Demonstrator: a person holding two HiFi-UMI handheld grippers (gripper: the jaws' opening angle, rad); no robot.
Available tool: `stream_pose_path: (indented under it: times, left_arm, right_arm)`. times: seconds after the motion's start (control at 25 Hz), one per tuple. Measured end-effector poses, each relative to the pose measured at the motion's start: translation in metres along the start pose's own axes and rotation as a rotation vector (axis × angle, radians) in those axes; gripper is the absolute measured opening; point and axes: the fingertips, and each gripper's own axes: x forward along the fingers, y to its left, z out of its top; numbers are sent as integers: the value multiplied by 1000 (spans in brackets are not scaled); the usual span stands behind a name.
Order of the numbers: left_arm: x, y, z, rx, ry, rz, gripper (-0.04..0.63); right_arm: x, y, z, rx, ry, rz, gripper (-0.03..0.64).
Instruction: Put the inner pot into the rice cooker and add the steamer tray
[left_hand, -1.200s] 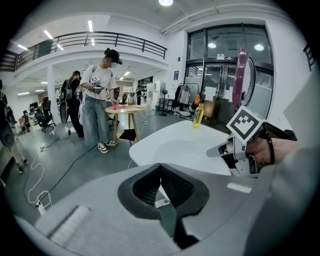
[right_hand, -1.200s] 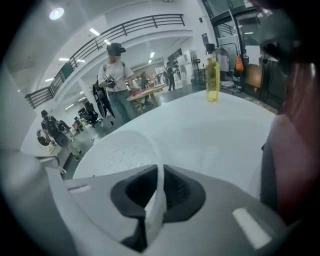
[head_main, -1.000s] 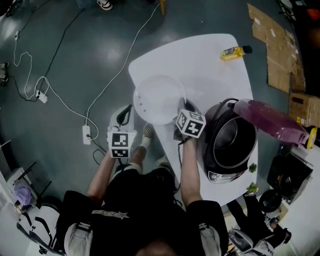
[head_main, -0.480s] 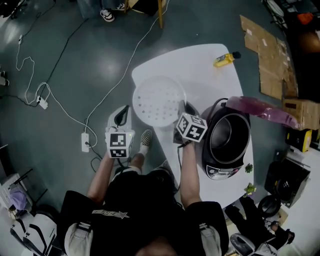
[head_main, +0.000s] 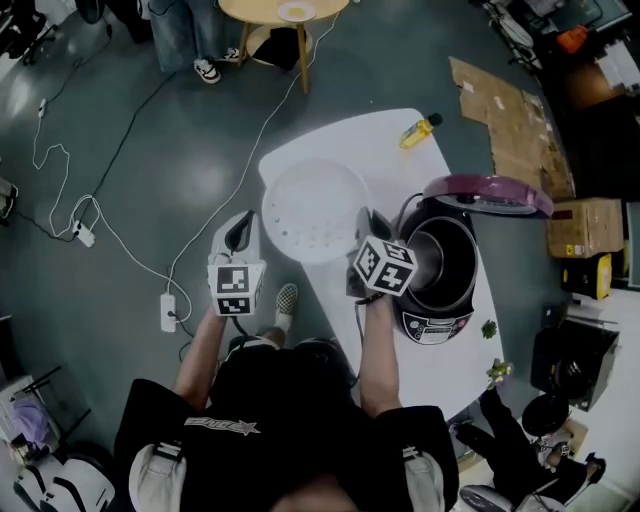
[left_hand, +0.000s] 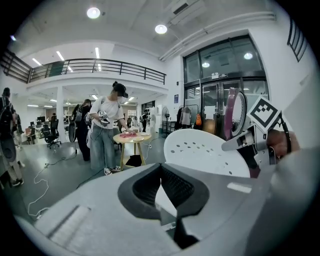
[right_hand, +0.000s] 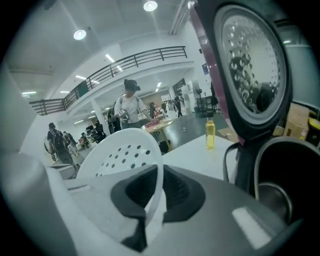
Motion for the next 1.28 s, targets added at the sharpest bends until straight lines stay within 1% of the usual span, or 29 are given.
stream_pose_path:
  times: [0.28, 0.52, 0.84, 1.04, 1.28]
  left_arm:
    - [-22, -17, 25, 23, -56, -26, 11]
    - [-35, -33, 52, 54, -111, -57, 11]
    - [-30, -81, 72, 97, -161, -161, 11]
    - [-22, -124, 85, 130, -188, -246, 11]
    - [-13, -168, 96, 153, -191, -322, 11]
  right_arm:
    - [-52, 0, 23, 2, -84, -17, 25]
    - [-97, -13, 35, 19, -146, -50, 25]
    - [-147, -50, 40, 58, -222, -127, 25]
    - [-183, -88, 38, 97, -267, -205, 25]
    - [-219, -132, 37, 131, -284, -290, 25]
